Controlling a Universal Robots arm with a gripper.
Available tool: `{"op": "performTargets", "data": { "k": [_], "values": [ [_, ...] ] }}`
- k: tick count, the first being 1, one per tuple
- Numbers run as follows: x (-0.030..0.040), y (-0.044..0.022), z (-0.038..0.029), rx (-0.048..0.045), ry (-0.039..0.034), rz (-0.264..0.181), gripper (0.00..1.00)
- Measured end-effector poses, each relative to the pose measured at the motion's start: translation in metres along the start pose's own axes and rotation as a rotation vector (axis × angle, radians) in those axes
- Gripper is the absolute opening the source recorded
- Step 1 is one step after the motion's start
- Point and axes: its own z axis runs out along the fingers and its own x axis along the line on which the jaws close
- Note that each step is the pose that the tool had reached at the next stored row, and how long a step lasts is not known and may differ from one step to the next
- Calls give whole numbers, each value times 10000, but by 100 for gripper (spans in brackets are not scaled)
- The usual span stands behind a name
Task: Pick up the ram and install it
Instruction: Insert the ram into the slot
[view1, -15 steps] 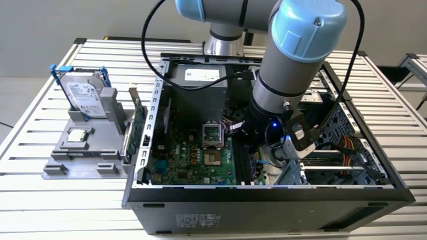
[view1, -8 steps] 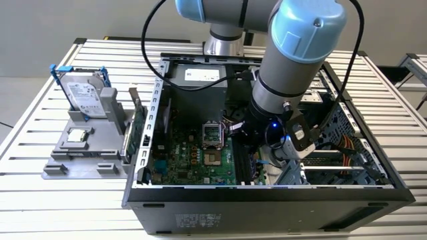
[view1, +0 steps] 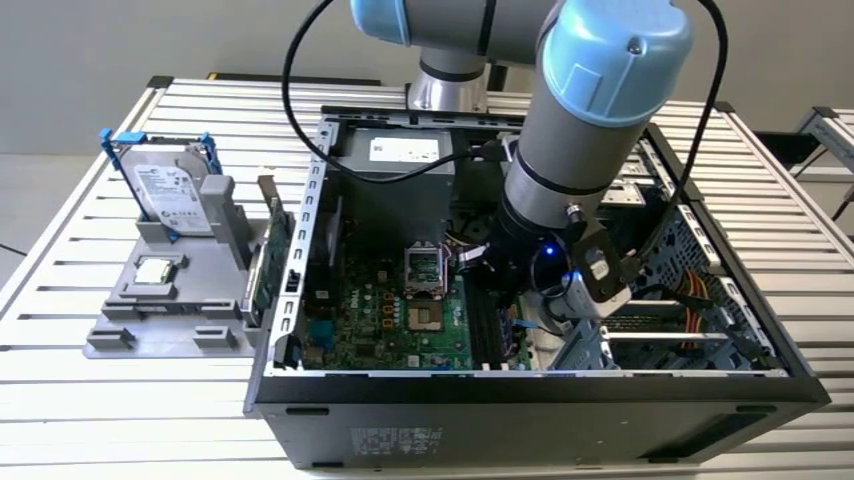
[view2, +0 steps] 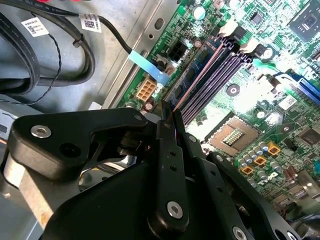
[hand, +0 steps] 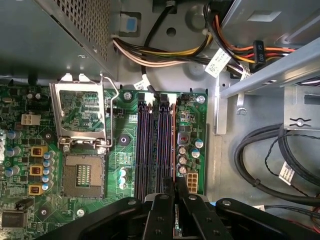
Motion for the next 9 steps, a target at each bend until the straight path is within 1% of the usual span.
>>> {"op": "performTargets", "data": {
  "k": [6, 9],
  "values": [
    [0, -6, 13, 13, 1, 0, 0],
    [0, -7, 31, 16, 1, -1, 0]
  ]
}}
